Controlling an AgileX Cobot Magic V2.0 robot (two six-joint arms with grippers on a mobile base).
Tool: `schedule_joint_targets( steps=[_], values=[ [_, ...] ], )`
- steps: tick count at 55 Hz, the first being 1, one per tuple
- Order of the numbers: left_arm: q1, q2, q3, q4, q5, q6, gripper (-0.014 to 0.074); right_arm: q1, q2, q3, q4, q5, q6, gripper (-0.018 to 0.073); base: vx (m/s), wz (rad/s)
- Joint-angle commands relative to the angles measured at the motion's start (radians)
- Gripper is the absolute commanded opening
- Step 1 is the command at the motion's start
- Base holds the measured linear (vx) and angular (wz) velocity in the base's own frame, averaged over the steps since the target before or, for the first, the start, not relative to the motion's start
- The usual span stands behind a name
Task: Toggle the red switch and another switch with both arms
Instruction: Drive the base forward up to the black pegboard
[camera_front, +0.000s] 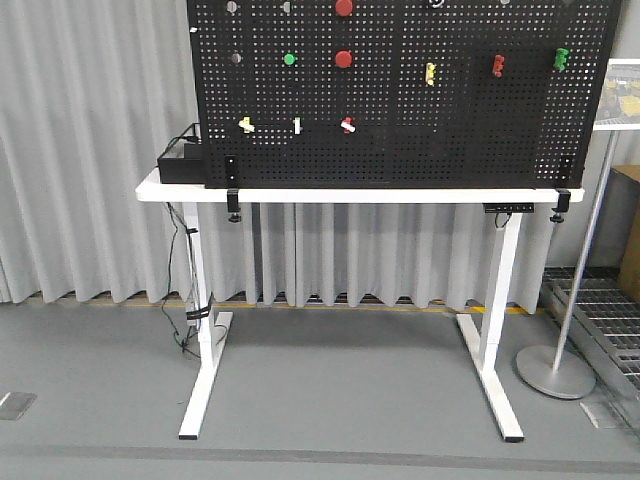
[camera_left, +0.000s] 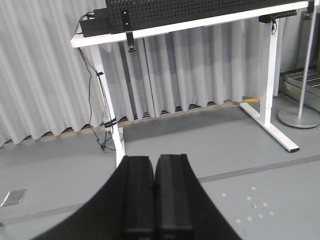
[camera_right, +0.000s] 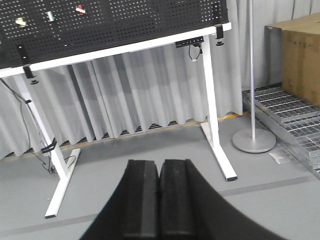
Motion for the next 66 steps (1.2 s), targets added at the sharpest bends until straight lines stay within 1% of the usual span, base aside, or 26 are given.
schedule_joint_targets(
  steps=[1, 34, 66],
  values=[
    [0.001, -0.018, 0.019, -0.004, -0.082, -0.007, 0.0003, -0.006, -0.009, 0.005, -0.007, -0.082, -0.001, -0.0006, 0.22, -0.08],
    [0.001, -0.018, 0.019, -0.004, -0.082, -0.007, 0.0003, -0.006, -0.009, 0.005, -0.007, -0.084, -0.001, -0.0006, 0.32, 0.04],
    [0.001, -0.018, 0.019, -0.004, -0.082, -0.007, 0.0003, -0.006, -0.009, 0.005, -0.007, -0.084, -0.001, -0.0006, 0.41, 0.06]
  ],
)
